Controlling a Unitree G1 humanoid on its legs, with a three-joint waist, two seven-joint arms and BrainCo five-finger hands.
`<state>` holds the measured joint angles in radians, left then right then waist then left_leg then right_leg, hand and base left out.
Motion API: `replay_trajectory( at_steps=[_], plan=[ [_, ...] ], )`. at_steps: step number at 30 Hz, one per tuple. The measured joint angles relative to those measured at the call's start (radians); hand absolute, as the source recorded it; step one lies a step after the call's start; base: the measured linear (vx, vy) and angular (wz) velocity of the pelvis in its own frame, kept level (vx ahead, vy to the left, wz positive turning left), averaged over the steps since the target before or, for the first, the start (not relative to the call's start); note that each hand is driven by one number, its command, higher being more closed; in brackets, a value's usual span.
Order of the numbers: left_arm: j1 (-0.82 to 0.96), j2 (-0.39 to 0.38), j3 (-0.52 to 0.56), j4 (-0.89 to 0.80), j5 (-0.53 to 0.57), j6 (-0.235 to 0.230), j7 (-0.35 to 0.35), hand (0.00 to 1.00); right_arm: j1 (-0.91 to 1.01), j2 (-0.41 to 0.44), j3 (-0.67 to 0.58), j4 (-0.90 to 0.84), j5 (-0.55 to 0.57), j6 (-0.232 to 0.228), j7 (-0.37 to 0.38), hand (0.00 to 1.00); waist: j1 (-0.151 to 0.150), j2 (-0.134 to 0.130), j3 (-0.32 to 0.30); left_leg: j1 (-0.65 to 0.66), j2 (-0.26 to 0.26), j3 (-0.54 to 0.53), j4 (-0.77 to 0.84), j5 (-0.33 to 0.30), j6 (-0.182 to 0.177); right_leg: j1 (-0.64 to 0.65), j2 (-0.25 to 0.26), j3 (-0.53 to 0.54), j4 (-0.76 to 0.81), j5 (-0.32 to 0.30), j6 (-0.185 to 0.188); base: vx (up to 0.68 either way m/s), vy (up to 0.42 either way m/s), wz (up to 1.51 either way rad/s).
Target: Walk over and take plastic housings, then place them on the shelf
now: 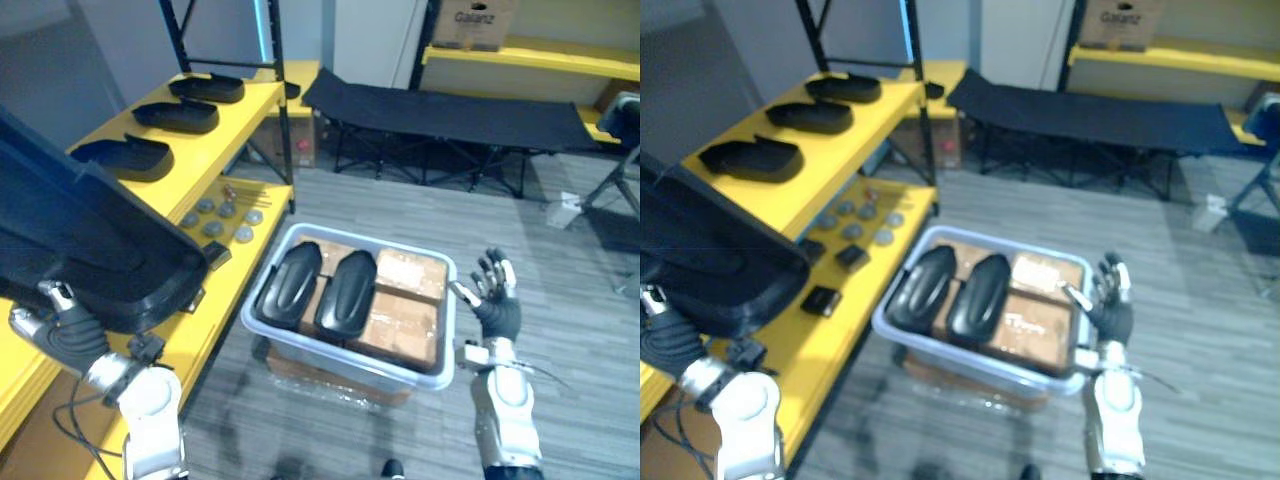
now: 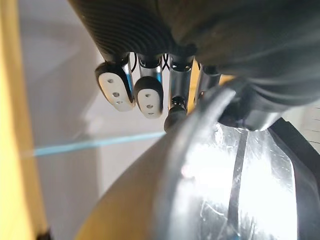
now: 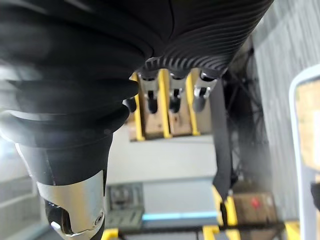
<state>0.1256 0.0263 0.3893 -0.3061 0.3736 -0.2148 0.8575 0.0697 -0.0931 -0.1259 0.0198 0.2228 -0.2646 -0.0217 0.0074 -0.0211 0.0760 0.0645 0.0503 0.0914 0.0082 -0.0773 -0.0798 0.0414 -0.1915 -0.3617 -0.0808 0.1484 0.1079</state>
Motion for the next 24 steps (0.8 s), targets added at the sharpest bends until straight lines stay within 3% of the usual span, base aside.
replay_trajectory(
  at_steps=[5, 9, 15, 17, 24],
  plan=[
    [0.048, 0.005, 0.052, -0.042, 0.037, 0.0, -0.013, 1.0, -0.019, -0.001, 0.08, 0.036, 0.022, 0.003, 0.022, 0.0, 0.02, 0.0, -0.004, -0.035, -0.008, -0.1, 0.0, 0.009, 0.0, 0.039, -0.005, -0.111, 0.0, -0.025, 0.007, -0.01, -0.025, 0.53],
    [0.124, 0.003, 0.112, -0.099, 0.036, -0.003, -0.017, 1.0, -0.062, -0.006, 0.165, 0.095, 0.022, 0.003, 0.051, 0.0, 0.12, 0.01, -0.014, -0.055, -0.01, -0.179, 0.007, 0.021, -0.008, 0.068, 0.001, -0.193, 0.0, -0.033, 0.006, 0.06, -0.036, 0.62],
    [0.24, 0.002, 0.191, -0.129, 0.03, -0.043, -0.017, 1.0, -0.143, -0.005, 0.22, 0.167, 0.021, 0.003, 0.064, 0.0, 0.201, 0.004, -0.022, -0.068, -0.035, -0.271, 0.021, 0.023, -0.004, 0.12, -0.011, -0.274, 0.0, -0.036, 0.005, 0.03, 0.017, 0.5],
    [0.269, -0.003, 0.225, -0.129, 0.025, -0.046, -0.016, 1.0, -0.161, -0.003, 0.238, 0.191, 0.02, 0.002, 0.063, 0.0, 0.207, -0.013, -0.033, -0.085, -0.047, -0.29, 0.03, 0.024, -0.001, 0.125, -0.024, -0.296, 0.001, -0.056, 0.013, 0.02, 0.012, 0.34],
    [0.312, -0.058, 0.269, -0.129, 0.017, -0.088, -0.016, 1.0, -0.162, -0.006, 0.244, 0.195, 0.02, 0.002, 0.043, 0.0, 0.228, -0.012, -0.029, -0.086, -0.061, -0.317, 0.037, 0.016, 0.007, 0.137, -0.038, -0.313, 0.043, -0.106, 0.021, -0.01, 0.002, 0.14]
  ],
)
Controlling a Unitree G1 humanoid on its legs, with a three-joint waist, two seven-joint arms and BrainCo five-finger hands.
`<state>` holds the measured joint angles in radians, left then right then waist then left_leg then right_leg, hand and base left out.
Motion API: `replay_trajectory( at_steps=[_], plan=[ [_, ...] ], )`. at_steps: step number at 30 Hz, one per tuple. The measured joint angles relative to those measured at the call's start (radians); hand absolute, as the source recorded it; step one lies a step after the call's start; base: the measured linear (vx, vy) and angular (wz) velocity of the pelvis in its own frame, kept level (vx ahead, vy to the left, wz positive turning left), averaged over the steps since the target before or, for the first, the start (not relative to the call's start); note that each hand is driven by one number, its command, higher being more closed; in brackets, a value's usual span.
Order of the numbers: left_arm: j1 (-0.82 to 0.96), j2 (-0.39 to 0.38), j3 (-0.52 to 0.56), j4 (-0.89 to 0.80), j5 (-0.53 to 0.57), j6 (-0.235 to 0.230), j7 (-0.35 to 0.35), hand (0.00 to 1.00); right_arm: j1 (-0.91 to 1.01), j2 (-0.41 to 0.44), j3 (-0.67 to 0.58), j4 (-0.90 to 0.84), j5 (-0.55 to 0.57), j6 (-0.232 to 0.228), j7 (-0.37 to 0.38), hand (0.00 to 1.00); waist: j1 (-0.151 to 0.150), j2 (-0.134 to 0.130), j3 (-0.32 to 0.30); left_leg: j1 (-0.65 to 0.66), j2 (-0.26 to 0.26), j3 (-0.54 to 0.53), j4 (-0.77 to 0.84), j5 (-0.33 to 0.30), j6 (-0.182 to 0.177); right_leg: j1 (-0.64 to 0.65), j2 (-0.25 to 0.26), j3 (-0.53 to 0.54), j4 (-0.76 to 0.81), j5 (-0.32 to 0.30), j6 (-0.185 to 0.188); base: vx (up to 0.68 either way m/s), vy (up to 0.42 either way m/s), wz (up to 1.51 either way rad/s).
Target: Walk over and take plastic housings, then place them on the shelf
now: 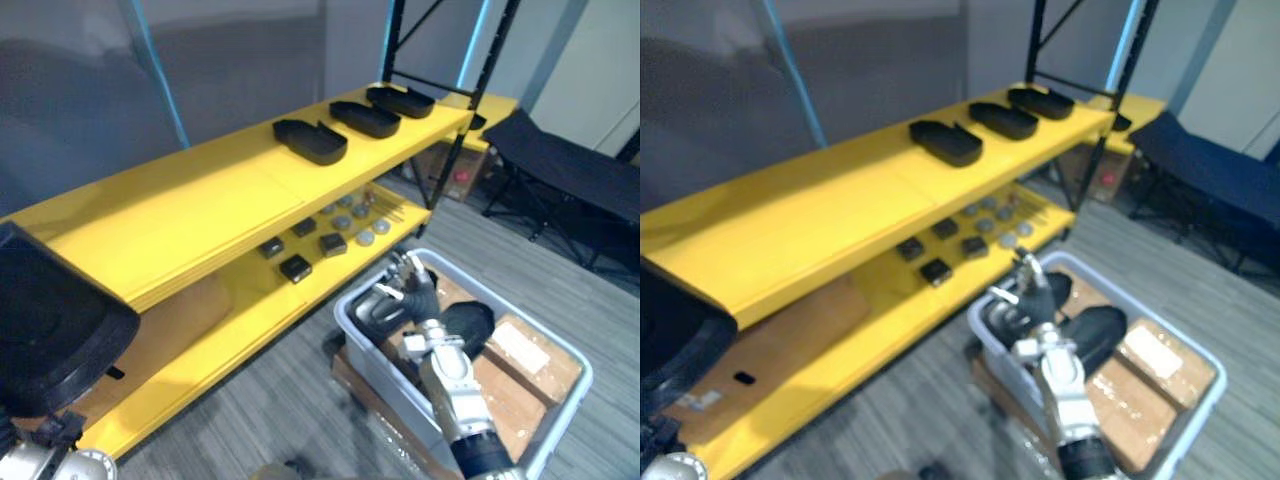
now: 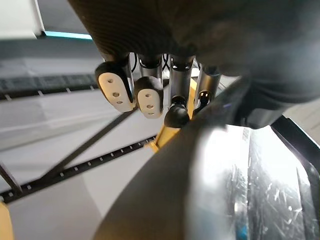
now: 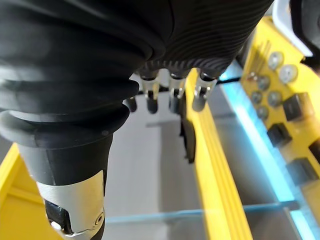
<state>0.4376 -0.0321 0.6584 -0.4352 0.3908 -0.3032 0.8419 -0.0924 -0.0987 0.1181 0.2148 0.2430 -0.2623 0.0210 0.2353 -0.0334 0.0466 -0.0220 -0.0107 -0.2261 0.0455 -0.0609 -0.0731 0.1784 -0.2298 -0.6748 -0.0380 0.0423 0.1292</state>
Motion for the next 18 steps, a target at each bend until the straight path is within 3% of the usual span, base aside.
replay_trajectory(
  at_steps=[2, 4, 5, 9, 14, 16, 18],
  plan=[
    [-0.003, 0.0, -0.003, -0.006, 0.001, -0.026, -0.007, 1.0, 0.002, 0.0, -0.003, 0.0, 0.0, 0.0, -0.001, 0.0, -0.006, -0.007, 0.002, -0.019, 0.004, 0.022, 0.007, -0.004, 0.005, 0.009, -0.007, -0.044, 0.012, -0.006, 0.001, 0.03, -0.008, 0.41],
    [-0.021, 0.002, -0.017, -0.025, 0.006, -0.045, -0.042, 1.0, 0.027, 0.0, -0.03, -0.001, -0.002, 0.0, -0.014, 0.0, -0.038, -0.011, 0.014, -0.062, 0.035, 0.138, 0.05, 0.009, 0.008, 0.046, -0.013, -0.125, 0.018, 0.001, 0.012, 0.06, 0.025, 1.1],
    [-0.031, 0.002, -0.028, -0.028, 0.006, -0.061, -0.059, 1.0, 0.048, -0.013, -0.052, 0.001, -0.003, 0.001, -0.026, 0.0, -0.032, -0.01, 0.02, -0.07, 0.033, 0.152, 0.063, 0.022, -0.008, 0.058, -0.022, -0.151, 0.034, 0.002, 0.012, 0.07, 0.104, 1.17],
    [-0.03, 0.006, -0.051, -0.046, -0.021, -0.066, -0.114, 1.0, 0.065, -0.013, -0.076, 0.004, -0.008, 0.001, -0.046, 0.0, -0.023, -0.022, 0.042, -0.076, -0.016, 0.12, 0.058, 0.048, 0.013, 0.071, -0.074, -0.173, 0.079, 0.004, 0.009, 0.07, 0.141, 0.56],
    [-0.03, 0.006, -0.068, -0.045, -0.028, -0.06, -0.1, 1.0, 0.064, 0.0, -0.084, 0.004, -0.021, 0.0, -0.02, 0.0, -0.028, -0.012, 0.059, -0.083, -0.016, 0.138, 0.062, 0.047, 0.014, 0.068, -0.073, -0.155, 0.081, 0.009, 0.002, -0.02, 0.036, -0.01],
    [-0.04, 0.012, -0.076, -0.045, -0.027, -0.05, -0.093, 1.0, 0.064, -0.001, -0.098, 0.003, -0.021, -0.003, -0.006, 0.0, -0.034, -0.006, 0.069, -0.082, -0.007, 0.173, 0.052, 0.03, 0.023, 0.066, -0.07, -0.137, 0.079, -0.03, -0.037, -0.05, -0.025, -0.05],
    [-0.058, 0.031, -0.076, -0.039, -0.026, -0.045, -0.08, 1.0, 0.069, -0.003, -0.098, 0.004, -0.022, -0.006, 0.001, 0.0, -0.041, -0.007, 0.087, -0.084, -0.001, 0.194, 0.053, 0.032, 0.024, 0.059, -0.071, -0.1, 0.096, -0.103, -0.022, -0.05, -0.057, 0.17]
  ],
)
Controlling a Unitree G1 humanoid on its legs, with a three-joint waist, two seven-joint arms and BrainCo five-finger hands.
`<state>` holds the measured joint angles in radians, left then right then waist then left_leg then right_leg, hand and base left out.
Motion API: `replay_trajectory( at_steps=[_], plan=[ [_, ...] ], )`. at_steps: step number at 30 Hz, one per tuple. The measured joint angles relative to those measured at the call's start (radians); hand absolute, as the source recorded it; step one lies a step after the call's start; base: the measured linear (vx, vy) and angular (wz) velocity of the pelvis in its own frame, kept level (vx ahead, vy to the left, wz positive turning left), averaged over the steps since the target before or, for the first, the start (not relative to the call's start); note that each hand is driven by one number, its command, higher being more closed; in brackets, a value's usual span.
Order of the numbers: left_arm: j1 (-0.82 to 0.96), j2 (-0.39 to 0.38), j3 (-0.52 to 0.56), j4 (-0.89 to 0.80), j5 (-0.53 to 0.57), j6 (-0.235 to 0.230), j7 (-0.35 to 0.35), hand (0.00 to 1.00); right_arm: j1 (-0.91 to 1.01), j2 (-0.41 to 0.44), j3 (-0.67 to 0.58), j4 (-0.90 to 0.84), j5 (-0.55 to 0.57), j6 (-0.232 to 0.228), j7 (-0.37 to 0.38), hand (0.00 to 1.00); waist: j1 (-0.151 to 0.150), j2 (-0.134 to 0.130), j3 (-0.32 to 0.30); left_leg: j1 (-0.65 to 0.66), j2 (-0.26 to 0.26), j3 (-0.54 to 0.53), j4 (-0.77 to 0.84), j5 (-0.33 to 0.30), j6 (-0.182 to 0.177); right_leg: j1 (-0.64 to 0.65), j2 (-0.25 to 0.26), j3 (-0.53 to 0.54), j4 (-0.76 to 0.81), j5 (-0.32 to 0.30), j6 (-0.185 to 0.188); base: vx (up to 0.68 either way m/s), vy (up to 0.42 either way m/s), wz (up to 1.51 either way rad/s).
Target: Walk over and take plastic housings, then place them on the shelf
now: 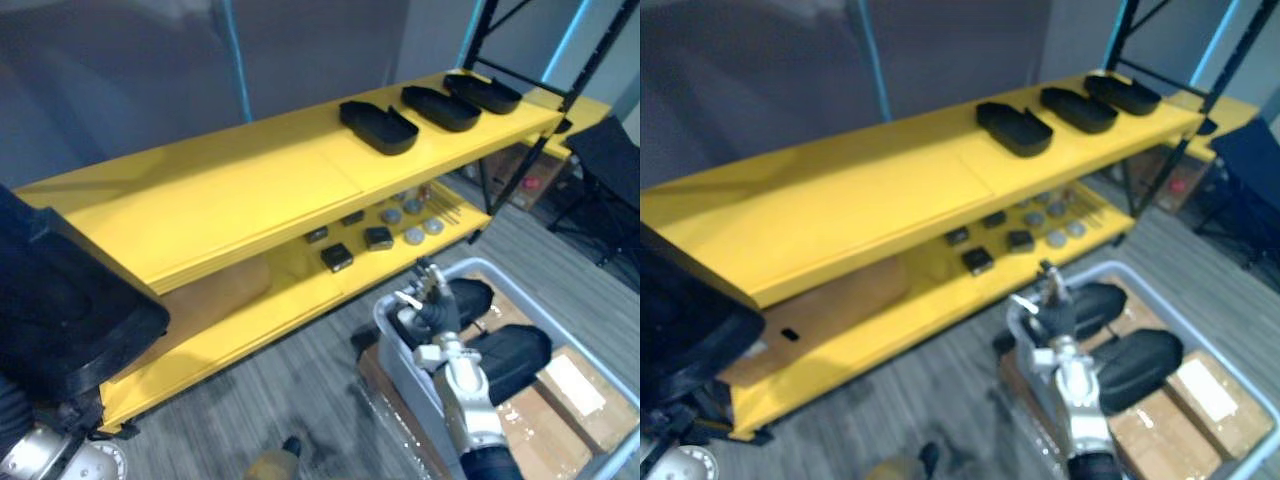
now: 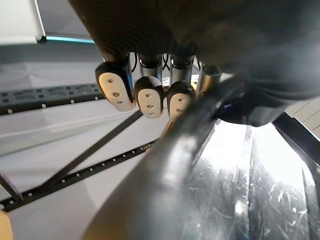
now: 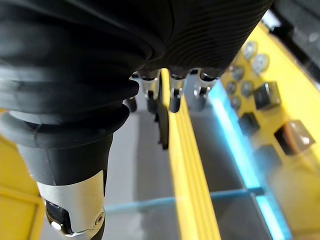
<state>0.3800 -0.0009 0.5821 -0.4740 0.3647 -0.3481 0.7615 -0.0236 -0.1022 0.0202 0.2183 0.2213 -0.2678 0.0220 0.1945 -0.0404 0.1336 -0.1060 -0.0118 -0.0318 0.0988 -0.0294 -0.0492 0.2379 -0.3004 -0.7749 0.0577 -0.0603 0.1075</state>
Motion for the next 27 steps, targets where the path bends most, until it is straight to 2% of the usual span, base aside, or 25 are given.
replay_trajectory(
  at_steps=[1, 2, 3, 4, 6, 7, 8, 9, 11, 12, 16, 18, 20, 22, 23, 24, 27],
  plan=[
    [-0.016, 0.002, 0.0, 0.002, -0.001, -0.001, 0.008, 1.0, 0.004, 0.001, -0.001, -0.001, 0.0, -0.002, -0.001, 0.0, -0.008, 0.005, 0.008, -0.008, 0.0, -0.021, 0.005, 0.005, 0.001, -0.029, 0.013, 0.081, 0.044, -0.063, 0.002, -0.06, -0.066, 0.64],
    [-0.034, 0.013, -0.005, 0.003, -0.001, -0.003, 0.006, 1.0, 0.019, 0.004, -0.004, -0.008, 0.0, -0.006, -0.013, 0.0, -0.032, 0.002, 0.01, -0.038, -0.013, -0.07, 0.026, 0.012, 0.0, -0.061, 0.04, 0.188, 0.078, -0.114, -0.005, -0.04, -0.071, 0.97],
    [-0.048, 0.026, -0.013, 0.004, -0.001, -0.005, 0.005, 1.0, 0.029, 0.007, -0.01, -0.013, 0.0, -0.011, -0.023, 0.0, -0.047, -0.004, 0.013, -0.051, -0.026, -0.101, 0.039, 0.013, -0.001, -0.065, 0.054, 0.235, 0.091, -0.127, -0.011, 0.06, -0.013, 1.73],
    [-0.086, 0.066, -0.053, 0.014, -0.001, -0.02, 0.0, 1.0, 0.067, 0.006, -0.05, -0.018, 0.001, -0.013, -0.049, 0.0, -0.054, -0.009, 0.021, -0.061, -0.051, -0.185, 0.049, 0.025, -0.014, -0.06, 0.068, 0.324, 0.148, -0.111, -0.007, 0.12, 0.093, 1.6],
    [-0.11, 0.107, -0.099, 0.025, -0.002, -0.023, -0.001, 1.0, 0.094, 0.005, -0.081, -0.02, 0.001, -0.012, -0.063, 0.0, -0.063, -0.005, 0.019, -0.059, -0.053, -0.235, 0.034, 0.054, -0.017, -0.07, 0.083, 0.392, 0.207, -0.098, -0.031, 0.13, 0.232, 1.46],
    [-0.127, 0.146, -0.128, 0.04, -0.004, -0.022, -0.003, 1.0, 0.102, 0.004, -0.104, -0.022, 0.001, -0.013, -0.067, 0.0, -0.076, -0.006, 0.018, -0.048, -0.045, -0.276, -0.005, 0.082, -0.015, -0.099, 0.094, 0.456, 0.283, -0.108, -0.052, 0.09, 0.185, 1.43],
    [-0.148, 0.165, -0.144, 0.079, -0.004, -0.019, -0.006, 1.0, 0.1, 0.004, -0.12, -0.027, 0.001, -0.013, -0.065, 0.0, -0.081, -0.01, 0.018, -0.044, -0.055, -0.315, -0.024, 0.099, -0.016, -0.101, 0.105, 0.502, 0.299, -0.17, -0.063, 0.08, 0.077, 1.24],
    [-0.149, 0.162, -0.152, 0.105, -0.005, -0.011, -0.007, 1.0, 0.097, 0.002, -0.122, -0.031, 0.001, -0.016, -0.063, 0.0, -0.079, -0.018, 0.02, -0.042, -0.062, -0.317, -0.019, 0.101, -0.016, -0.098, 0.11, 0.513, 0.284, -0.193, -0.074, 0.06, -0.045, 0.61],
    [-0.127, 0.146, -0.172, 0.125, -0.005, 0.016, -0.007, 1.0, 0.081, 0.002, -0.117, -0.051, 0.0, -0.023, -0.044, 0.0, -0.072, -0.024, 0.029, -0.039, -0.08, -0.295, 0.004, 0.1, -0.017, -0.09, 0.11, 0.503, 0.232, -0.196, -0.084, 0.0, -0.066, 0.04],
    [-0.096, 0.138, -0.192, 0.123, -0.005, 0.024, -0.008, 1.0, 0.08, 0.001, -0.117, -0.065, 0.0, -0.032, -0.036, 0.0, -0.07, -0.012, 0.036, -0.037, -0.071, -0.27, 0.017, 0.1, -0.018, -0.07, 0.121, 0.514, 0.199, -0.184, -0.062, -0.04, -0.052, -0.14],
    [-0.044, 0.136, -0.212, 0.088, -0.004, 0.024, -0.009, 1.0, 0.095, -0.008, -0.115, -0.098, -0.001, -0.034, -0.015, 0.0, -0.071, 0.019, 0.058, -0.035, -0.005, -0.174, 0.016, 0.091, -0.028, -0.057, 0.164, 0.538, 0.153, -0.181, -0.052, -0.12, -0.066, -0.29],
    [-0.04, 0.124, -0.21, 0.085, -0.003, 0.024, -0.009, 1.0, 0.116, -0.009, -0.114, -0.101, -0.001, -0.034, 0.002, 0.0, -0.075, 0.027, 0.062, -0.029, 0.021, -0.14, 0.013, 0.089, -0.03, -0.061, 0.182, 0.557, 0.15, -0.196, -0.039, -0.16, -0.039, -0.33],
    [-0.029, 0.104, -0.21, 0.082, -0.001, 0.024, -0.008, 1.0, 0.148, -0.009, -0.109, -0.123, -0.001, -0.034, 0.004, 0.0, -0.096, 0.026, 0.062, -0.014, 0.033, -0.112, 0.008, 0.089, -0.031, -0.063, 0.181, 0.558, 0.171, -0.223, -0.048, -0.12, -0.01, -0.05],
    [-0.023, 0.101, -0.206, 0.081, -0.001, 0.024, -0.008, 1.0, 0.172, -0.01, -0.111, -0.139, -0.001, -0.045, 0.004, 0.0, -0.098, 0.024, 0.055, -0.01, 0.038, -0.086, 0.007, 0.088, -0.033, -0.063, 0.176, 0.558, 0.181, -0.234, -0.047, 0.06, 0.089, 0.18],
    [-0.027, 0.102, -0.112, 0.016, -0.004, 0.02, -0.021, 1.0, 0.171, -0.003, -0.127, -0.139, -0.003, -0.079, -0.022, 0.0, -0.085, -0.026, 0.02, -0.039, -0.036, -0.06, 0.016, 0.077, 0.001, -0.062, 0.107, 0.539, 0.153, -0.247, -0.049, 0.33, 0.191, 0.4],
    [-0.031, 0.102, -0.111, 0.011, -0.005, 0.018, -0.023, 1.0, 0.168, -0.002, -0.133, -0.139, -0.005, -0.08, -0.029, 0.0, -0.085, -0.035, 0.012, -0.046, -0.052, -0.065, 0.019, 0.072, 0.009, -0.059, 0.093, 0.534, 0.161, -0.224, -0.041, 0.42, 0.23, 0.53],
    [-0.044, 0.103, -0.112, 0.005, -0.004, 0.017, -0.029, 1.0, 0.142, 0.004, -0.162, -0.138, -0.009, -0.08, -0.045, 0.0, -0.082, -0.036, 0.007, -0.057, -0.061, -0.066, 0.044, 0.051, 0.024, -0.064, 0.089, 0.537, 0.178, -0.155, -0.031, 0.2, 0.104, 0.17]
  ],
)
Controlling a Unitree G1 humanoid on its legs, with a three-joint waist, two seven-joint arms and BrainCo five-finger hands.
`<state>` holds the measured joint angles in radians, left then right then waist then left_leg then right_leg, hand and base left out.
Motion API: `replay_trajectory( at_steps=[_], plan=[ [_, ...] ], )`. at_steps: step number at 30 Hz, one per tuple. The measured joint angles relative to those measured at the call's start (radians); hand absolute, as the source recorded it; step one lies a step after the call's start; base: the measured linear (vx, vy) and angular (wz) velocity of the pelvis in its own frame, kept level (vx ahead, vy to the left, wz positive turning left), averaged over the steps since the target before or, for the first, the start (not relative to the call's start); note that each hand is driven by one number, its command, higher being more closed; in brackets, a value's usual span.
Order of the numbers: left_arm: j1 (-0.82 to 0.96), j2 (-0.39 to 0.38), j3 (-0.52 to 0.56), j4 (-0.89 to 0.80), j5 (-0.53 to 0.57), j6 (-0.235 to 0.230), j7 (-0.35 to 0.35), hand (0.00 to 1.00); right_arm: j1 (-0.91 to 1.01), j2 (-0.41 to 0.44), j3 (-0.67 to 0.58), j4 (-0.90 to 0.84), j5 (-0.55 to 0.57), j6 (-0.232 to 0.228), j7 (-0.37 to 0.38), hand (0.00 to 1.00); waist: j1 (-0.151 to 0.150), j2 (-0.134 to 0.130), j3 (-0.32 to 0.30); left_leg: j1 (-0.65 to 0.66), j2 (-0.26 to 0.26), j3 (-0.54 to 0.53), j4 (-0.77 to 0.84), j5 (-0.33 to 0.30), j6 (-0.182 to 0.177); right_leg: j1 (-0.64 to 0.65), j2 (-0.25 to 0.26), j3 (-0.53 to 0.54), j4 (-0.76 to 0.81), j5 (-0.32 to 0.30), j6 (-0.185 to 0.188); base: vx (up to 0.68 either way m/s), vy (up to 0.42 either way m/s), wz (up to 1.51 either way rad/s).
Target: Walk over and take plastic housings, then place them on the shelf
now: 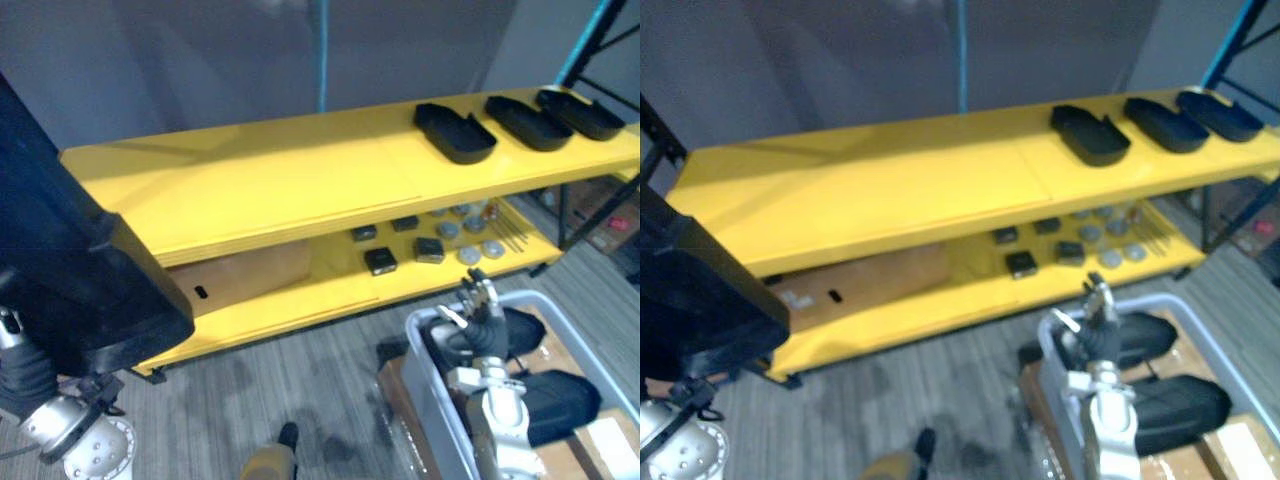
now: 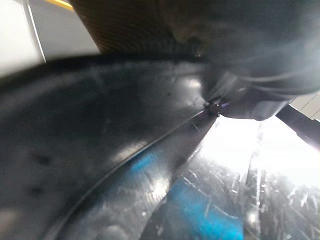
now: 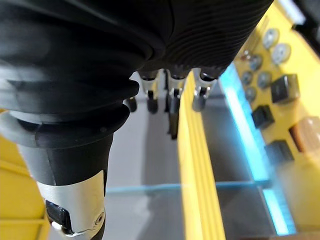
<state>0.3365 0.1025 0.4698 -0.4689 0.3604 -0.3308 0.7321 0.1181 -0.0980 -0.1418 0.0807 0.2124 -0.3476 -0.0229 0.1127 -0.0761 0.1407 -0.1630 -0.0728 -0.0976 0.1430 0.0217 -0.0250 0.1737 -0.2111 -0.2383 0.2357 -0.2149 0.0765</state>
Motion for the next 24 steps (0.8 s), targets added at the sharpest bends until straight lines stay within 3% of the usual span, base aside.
replay_trajectory(
  at_steps=[1, 2, 3, 4, 5, 6, 7, 8, 9, 11, 12, 13, 14, 15, 20, 24],
  plan=[
    [-0.005, -0.002, -0.001, 0.0, 0.0, 0.0, 0.0, 1.0, -0.008, 0.0, -0.008, 0.001, 0.0, 0.0, -0.001, 0.0, -0.002, 0.004, 0.002, 0.006, -0.004, -0.002, 0.001, -0.014, 0.003, -0.012, -0.002, 0.002, 0.037, 0.006, 0.01, 0.11, 0.121, 0.07],
    [-0.019, -0.001, -0.001, 0.0, 0.0, 0.0, -0.005, 1.0, -0.015, 0.003, -0.026, 0.002, -0.001, 0.0, -0.006, 0.0, -0.012, 0.009, 0.007, 0.022, -0.01, -0.008, 0.008, -0.044, 0.017, -0.083, -0.022, 0.019, 0.223, 0.01, 0.004, -0.04, 0.153, 0.21],
    [-0.034, 0.009, -0.002, 0.0, 0.001, 0.0, -0.009, 1.0, -0.015, 0.009, -0.04, 0.002, -0.009, -0.001, -0.02, 0.0, -0.024, 0.006, 0.019, 0.05, -0.026, -0.015, 0.022, -0.069, 0.038, -0.175, -0.054, 0.053, 0.456, 0.074, -0.067, -0.11, 0.165, 0.31],
    [-0.037, 0.015, -0.005, 0.0, 0.001, 0.0, -0.009, 1.0, -0.014, 0.013, -0.053, 0.005, -0.018, -0.001, -0.024, 0.0, -0.036, 0.01, 0.023, 0.071, -0.029, -0.026, 0.021, -0.075, 0.041, -0.214, -0.067, 0.061, 0.552, 0.147, -0.106, -0.17, 0.19, 0.45],
    [-0.035, 0.021, -0.014, 0.0, -0.001, 0.001, -0.008, 1.0, -0.002, 0.018, -0.068, 0.009, -0.032, -0.001, -0.028, 0.0, -0.053, 0.012, 0.021, 0.107, -0.028, -0.046, -0.005, -0.078, 0.043, -0.261, -0.082, 0.059, 0.649, 0.298, -0.143, -0.24, 0.171, 0.58],
    [-0.039, 0.037, -0.02, 0.0, -0.006, -0.001, -0.007, 1.0, 0.013, 0.018, -0.082, 0.009, -0.035, -0.003, -0.032, 0.0, -0.07, 0.046, 0.0, 0.136, 0.002, -0.078, -0.044, -0.08, 0.053, -0.301, -0.059, 0.061, 0.676, 0.223, -0.119, -0.32, 0.19, 0.58],
    [-0.063, 0.051, -0.02, 0.002, -0.01, 0.004, -0.007, 1.0, 0.008, 0.015, -0.085, 0.005, -0.034, -0.004, -0.03, 0.0, -0.072, 0.054, -0.003, 0.144, 0.024, -0.087, -0.045, -0.082, 0.066, -0.341, -0.01, 0.075, 0.601, 0.081, -0.099, -0.33, 0.145, 0.39],
    [-0.075, 0.053, -0.019, 0.004, -0.012, 0.005, -0.007, 1.0, 0.003, 0.014, -0.087, 0.0, -0.033, -0.004, -0.027, 0.0, -0.069, 0.055, -0.004, 0.144, 0.03, -0.088, -0.042, -0.085, 0.068, -0.353, 0.01, 0.081, 0.54, 0.053, -0.092, -0.36, 0.132, 0.28],
    [-0.098, 0.052, -0.021, 0.024, -0.022, 0.009, -0.008, 1.0, -0.001, 0.013, -0.092, -0.01, -0.03, -0.004, -0.02, 0.0, -0.067, 0.053, -0.005, 0.145, 0.032, -0.097, -0.025, -0.09, 0.059, -0.352, 0.045, 0.107, 0.384, 0.037, -0.056, -0.32, 0.098, 0.31],
    [-0.107, 0.046, -0.059, 0.058, -0.048, 0.033, -0.014, 1.0, -0.001, 0.0, -0.093, -0.047, -0.006, -0.003, -0.013, 0.0, -0.074, 0.042, -0.008, 0.156, 0.016, -0.108, -0.01, -0.097, 0.045, -0.325, 0.058, 0.128, 0.199, 0.056, -0.006, -0.24, 0.057, 0.49],
    [-0.106, 0.043, -0.07, 0.06, -0.048, 0.042, -0.02, 1.0, -0.003, -0.006, -0.093, -0.057, 0.011, -0.002, -0.007, 0.0, -0.074, 0.037, -0.009, 0.168, 0.01, -0.111, -0.015, -0.099, 0.043, -0.31, 0.056, 0.126, 0.153, 0.065, 0.003, 0.01, -0.028, 0.47],
    [-0.097, 0.041, -0.091, 0.06, -0.048, 0.046, -0.024, 1.0, -0.008, -0.012, -0.093, -0.067, 0.03, -0.001, 0.008, 0.0, -0.073, 0.022, -0.019, 0.175, -0.002, -0.111, -0.018, -0.107, 0.035, -0.281, 0.055, 0.125, 0.065, 0.115, -0.013, 0.19, -0.11, 0.31],
    [-0.093, 0.035, -0.099, 0.059, -0.047, 0.046, -0.03, 1.0, -0.017, -0.013, -0.091, -0.065, 0.031, 0.0, 0.023, 0.0, -0.067, 0.002, -0.031, 0.177, -0.015, -0.109, -0.017, -0.121, 0.027, -0.253, 0.054, 0.119, -0.009, 0.172, -0.002, 0.3, -0.172, 0.18],
    [-0.089, 0.013, -0.1, 0.057, -0.047, 0.046, -0.03, 1.0, -0.032, -0.016, -0.09, -0.064, 0.031, 0.001, 0.032, 0.0, -0.06, 0.001, -0.035, 0.178, -0.007, -0.109, -0.009, -0.135, 0.015, -0.22, 0.062, 0.111, -0.063, 0.173, 0.009, 0.23, -0.173, 0.02],
    [-0.073, -0.079, -0.104, 0.034, -0.043, 0.046, -0.03, 1.0, -0.052, -0.042, -0.092, -0.064, 0.043, 0.001, 0.063, 0.0, -0.063, 0.063, -0.041, 0.183, 0.04, -0.053, -0.01, -0.161, -0.002, -0.166, 0.11, 0.105, -0.172, 0.199, 0.006, 0.15, -0.121, -0.09],
    [-0.085, -0.079, -0.139, 0.022, -0.026, 0.046, -0.034, 1.0, -0.053, -0.051, -0.091, -0.064, 0.05, -0.009, 0.079, 0.0, -0.07, 0.065, -0.045, 0.216, 0.044, -0.045, -0.034, -0.161, -0.002, -0.134, 0.114, 0.105, -0.198, 0.2, 0.004, 0.09, -0.015, -0.05]
  ],
)
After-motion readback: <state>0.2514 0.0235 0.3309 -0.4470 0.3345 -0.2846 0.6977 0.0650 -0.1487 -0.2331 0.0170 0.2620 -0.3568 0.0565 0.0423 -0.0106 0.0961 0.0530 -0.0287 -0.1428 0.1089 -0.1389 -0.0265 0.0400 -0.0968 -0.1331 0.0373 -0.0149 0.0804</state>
